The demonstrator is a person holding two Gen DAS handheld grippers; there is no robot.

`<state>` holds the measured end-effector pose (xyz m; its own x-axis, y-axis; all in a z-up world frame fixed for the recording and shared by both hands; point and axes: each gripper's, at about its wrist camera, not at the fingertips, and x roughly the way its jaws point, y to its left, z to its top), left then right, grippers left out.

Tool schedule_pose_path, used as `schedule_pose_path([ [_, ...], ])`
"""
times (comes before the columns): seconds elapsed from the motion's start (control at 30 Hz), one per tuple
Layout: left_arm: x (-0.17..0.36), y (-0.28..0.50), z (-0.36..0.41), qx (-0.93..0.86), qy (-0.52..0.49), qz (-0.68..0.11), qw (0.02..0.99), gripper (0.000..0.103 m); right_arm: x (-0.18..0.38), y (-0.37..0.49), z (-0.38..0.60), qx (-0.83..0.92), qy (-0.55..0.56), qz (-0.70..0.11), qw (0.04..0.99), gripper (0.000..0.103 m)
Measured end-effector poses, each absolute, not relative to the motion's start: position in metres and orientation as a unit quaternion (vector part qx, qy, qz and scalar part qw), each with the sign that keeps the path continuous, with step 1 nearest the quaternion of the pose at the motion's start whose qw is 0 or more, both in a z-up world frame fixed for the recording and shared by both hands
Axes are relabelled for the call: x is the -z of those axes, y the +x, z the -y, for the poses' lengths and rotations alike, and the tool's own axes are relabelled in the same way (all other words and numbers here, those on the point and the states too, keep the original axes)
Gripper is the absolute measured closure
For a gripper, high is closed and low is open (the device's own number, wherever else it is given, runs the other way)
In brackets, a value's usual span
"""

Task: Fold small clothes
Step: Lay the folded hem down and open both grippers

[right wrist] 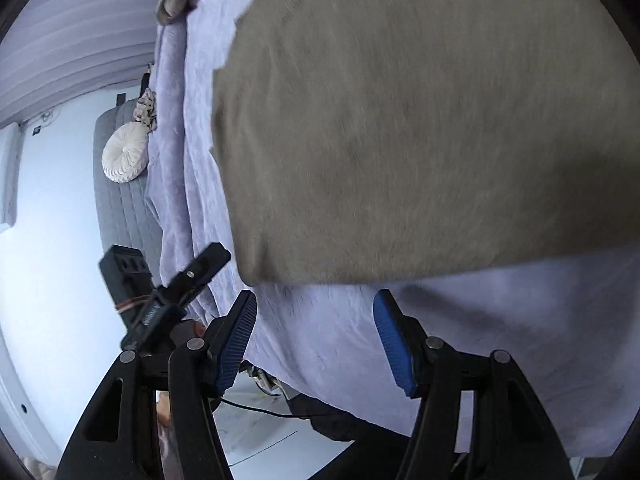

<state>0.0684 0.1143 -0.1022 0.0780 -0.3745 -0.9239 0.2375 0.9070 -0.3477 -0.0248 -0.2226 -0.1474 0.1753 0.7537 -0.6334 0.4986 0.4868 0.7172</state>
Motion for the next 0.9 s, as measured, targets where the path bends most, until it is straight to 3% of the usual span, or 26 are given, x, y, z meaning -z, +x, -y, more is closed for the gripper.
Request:
schedule_pose_path([
  [0.03, 0.104, 0.066, -0.111, 0.215, -0.051, -0.648, 0.728, 0.017, 0.154, -0.028, 0.216, -0.095, 0.51, -0.622, 0.586, 0.038],
  [0.1, 0.116, 0.066, -0.107, 0.229, -0.05, -0.66, 0.714, 0.035, 0.167, -0.028, 0.214, -0.061, 0.543, -0.593, 0.592, 0.038],
  [0.17, 0.131, 0.064, -0.102, 0.233, -0.052, -0.687, 0.687, 0.088, 0.173, -0.025, 0.213, -0.041, 0.566, -0.573, 0.592, 0.038],
  [0.2, 0.136, 0.063, -0.102, 0.241, -0.056, -0.692, 0.678, 0.095, 0.173, -0.024, 0.212, -0.037, 0.57, -0.57, 0.59, 0.038],
  [0.23, 0.134, 0.062, -0.104, 0.249, -0.064, -0.69, 0.676, 0.095, 0.172, -0.022, 0.21, -0.039, 0.569, -0.572, 0.59, 0.042],
  [0.27, 0.127, 0.06, -0.107, 0.259, -0.074, -0.683, 0.679, 0.095, 0.168, -0.019, 0.21, -0.042, 0.562, -0.574, 0.595, 0.053],
  [0.3, 0.117, 0.057, -0.11, 0.274, -0.086, -0.673, 0.682, 0.095, 0.162, -0.014, 0.211, -0.046, 0.544, -0.583, 0.602, 0.093],
  [0.5, 0.086, 0.032, -0.135, 0.304, -0.102, -0.636, 0.702, 0.095, 0.116, -0.009, 0.201, -0.101, 0.432, -0.602, 0.664, 0.095],
  [0.67, 0.146, 0.019, -0.147, 0.241, -0.083, -0.677, 0.69, 0.095, 0.159, -0.026, 0.193, -0.062, 0.403, -0.656, 0.635, 0.096],
  [0.73, 0.144, 0.017, -0.159, 0.234, -0.127, -0.667, 0.695, 0.095, 0.17, -0.033, 0.194, -0.054, 0.417, -0.663, 0.62, 0.103],
  [0.9, 0.113, 0.014, -0.167, 0.182, -0.074, -0.655, 0.73, 0.086, 0.158, -0.039, 0.197, -0.075, 0.381, -0.685, 0.617, 0.103],
])
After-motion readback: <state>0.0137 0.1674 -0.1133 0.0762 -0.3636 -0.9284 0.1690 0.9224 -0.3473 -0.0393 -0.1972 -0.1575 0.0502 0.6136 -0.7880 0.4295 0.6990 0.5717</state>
